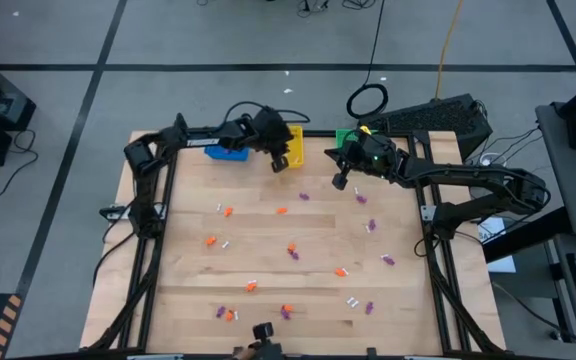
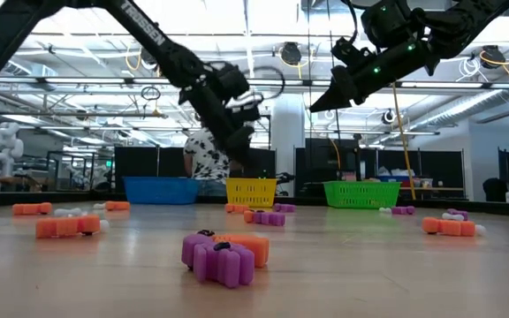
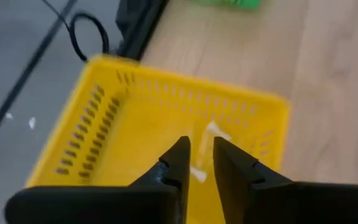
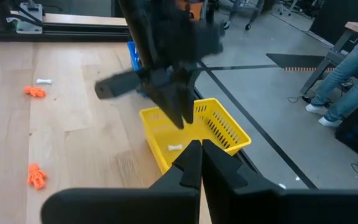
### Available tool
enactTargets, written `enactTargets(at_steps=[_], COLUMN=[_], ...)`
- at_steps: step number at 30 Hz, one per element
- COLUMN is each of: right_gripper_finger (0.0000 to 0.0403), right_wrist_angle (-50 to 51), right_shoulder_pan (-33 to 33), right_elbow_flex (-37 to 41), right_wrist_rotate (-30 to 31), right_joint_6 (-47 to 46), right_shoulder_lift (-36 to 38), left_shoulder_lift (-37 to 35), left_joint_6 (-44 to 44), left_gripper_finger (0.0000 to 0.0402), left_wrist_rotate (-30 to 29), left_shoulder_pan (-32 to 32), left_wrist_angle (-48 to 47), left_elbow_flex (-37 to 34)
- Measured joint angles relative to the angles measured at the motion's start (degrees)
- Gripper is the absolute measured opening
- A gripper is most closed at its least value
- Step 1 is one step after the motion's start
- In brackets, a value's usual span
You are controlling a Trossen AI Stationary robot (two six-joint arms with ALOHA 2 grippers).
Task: Sort Halloween decoration
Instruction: Put the violet skeleton toy into the blue bin
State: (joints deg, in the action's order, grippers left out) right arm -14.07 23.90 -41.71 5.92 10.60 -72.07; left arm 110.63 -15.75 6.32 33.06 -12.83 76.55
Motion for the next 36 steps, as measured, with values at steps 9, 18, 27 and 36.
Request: enactTargets(at_steps=[9, 18, 27, 36], right_gripper_finger=[0.0000, 0.0000, 0.0000, 0.0000], right_wrist_angle=[2.06, 1.42, 1.47, 1.91], right_shoulder_pan=[-0.07, -2.37, -2.64, -2.64], right_elbow_flex=[-0.02, -0.01, -0.01, 0.00], right_wrist_rotate=[-0.01, -0.02, -0.01, -0.01], right_joint_6=[-1.67, -1.96, -2.00, -1.96], right_shoulder_lift=[0.00, -0.17, -0.17, -0.17], left_shoulder_lift=[-10.22, -10.75, -9.44, -7.22], left_joint_6=[1.73, -1.07, -1.15, -1.52], left_gripper_finger=[0.0005, 0.0004, 0.0004, 0.0036], left_wrist_rotate=[-0.36, 5.87, 12.30, 13.15], left_shoulder_pan=[-5.12, -13.69, -23.28, -33.42], left_wrist_angle=[8.03, 12.53, 5.27, 6.90], left_elbow_flex=[-7.82, -15.17, -15.17, -15.07])
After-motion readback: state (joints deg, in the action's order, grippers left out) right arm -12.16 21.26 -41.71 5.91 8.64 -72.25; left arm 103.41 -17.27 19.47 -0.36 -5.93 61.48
